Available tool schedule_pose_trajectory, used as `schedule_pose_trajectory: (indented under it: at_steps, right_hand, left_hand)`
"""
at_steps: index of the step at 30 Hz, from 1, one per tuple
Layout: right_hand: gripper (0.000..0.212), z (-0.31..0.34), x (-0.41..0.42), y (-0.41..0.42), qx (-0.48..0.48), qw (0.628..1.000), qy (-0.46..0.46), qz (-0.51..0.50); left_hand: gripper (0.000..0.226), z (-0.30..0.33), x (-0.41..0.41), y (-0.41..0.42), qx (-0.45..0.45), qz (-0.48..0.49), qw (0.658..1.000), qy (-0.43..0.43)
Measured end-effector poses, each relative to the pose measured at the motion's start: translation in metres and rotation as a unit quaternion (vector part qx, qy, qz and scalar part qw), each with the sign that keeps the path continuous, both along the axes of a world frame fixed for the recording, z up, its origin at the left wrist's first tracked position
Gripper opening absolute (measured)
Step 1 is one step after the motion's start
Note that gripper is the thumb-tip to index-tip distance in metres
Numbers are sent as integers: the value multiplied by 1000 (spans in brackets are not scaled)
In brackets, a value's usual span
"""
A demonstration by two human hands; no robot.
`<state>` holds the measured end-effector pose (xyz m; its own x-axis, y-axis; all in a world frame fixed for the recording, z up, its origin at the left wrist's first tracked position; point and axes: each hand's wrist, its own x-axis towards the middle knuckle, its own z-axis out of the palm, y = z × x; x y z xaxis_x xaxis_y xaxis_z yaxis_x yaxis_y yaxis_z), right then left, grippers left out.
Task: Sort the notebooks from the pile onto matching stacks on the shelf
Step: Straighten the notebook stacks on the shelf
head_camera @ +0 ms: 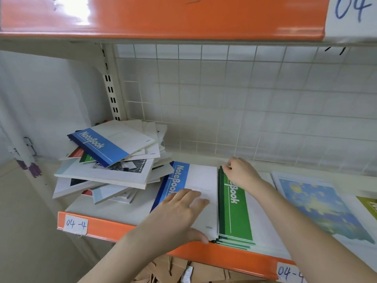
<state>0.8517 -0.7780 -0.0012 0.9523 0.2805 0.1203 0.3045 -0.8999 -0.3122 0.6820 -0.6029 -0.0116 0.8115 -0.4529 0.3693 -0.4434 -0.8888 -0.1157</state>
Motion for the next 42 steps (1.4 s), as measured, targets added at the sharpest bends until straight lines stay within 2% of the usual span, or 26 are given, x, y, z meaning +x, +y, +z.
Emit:
schedule_pose_trajectory:
  at_steps: [3,12,16,18,20,22,25,27,29,31,33,35,37,39,42]
  right_hand:
    - [38,-10,-5,1,-28,999,-17,3]
    - [34,-10,-11,2,-18,998,-47,30]
    - [34,-8,-13,1,-22,999,-32,21]
    - [33,-3,-15,6,-37,998,-53,16]
    - [29,8,-21,17,-35,995,-85,27]
    - [24,23,-29,37,22,994,-85,60]
    - [22,42,-41,75,155,981,-33,113]
    - [36,50,-46,101,263,956,45,126]
    - [50,53,-51,122,323,931,118,124]
    - [49,54,-54,137,325,925,150,128]
    - [43,52,-56,144,309,929,157,126]
    - [40,50,-54,146,317,928,157,117]
    - [40,48,-53,146,338,920,169,104]
    - [48,47,-50,148,348,916,177,98]
    - [42,50,-47,151,396,898,179,68]
  left_hand:
    - [75,-3,4,-27,-8,-36,999,4]
    - [66,-13,7,-43,-42,-52,997,35]
    - [77,-12,4,-45,-108,-47,984,132]
    - [79,-3,-2,-43,-122,-36,979,157]
    - [71,8,-11,-37,-142,-24,981,130]
    - [52,20,-17,-20,-146,-18,989,18]
    - [32,46,-22,21,-171,34,978,-114]
    - [29,68,-24,54,-169,121,965,-161]
    - [38,82,-20,88,-161,258,945,-123]
    - [57,87,-12,117,-153,401,903,3]
    - [72,85,-6,134,-151,462,867,109]
    - [79,79,-3,139,-137,458,868,139]
    - [85,72,-4,135,-97,436,884,135]
    - [93,67,-6,128,-49,416,901,110]
    - [96,60,-8,115,-28,359,931,60]
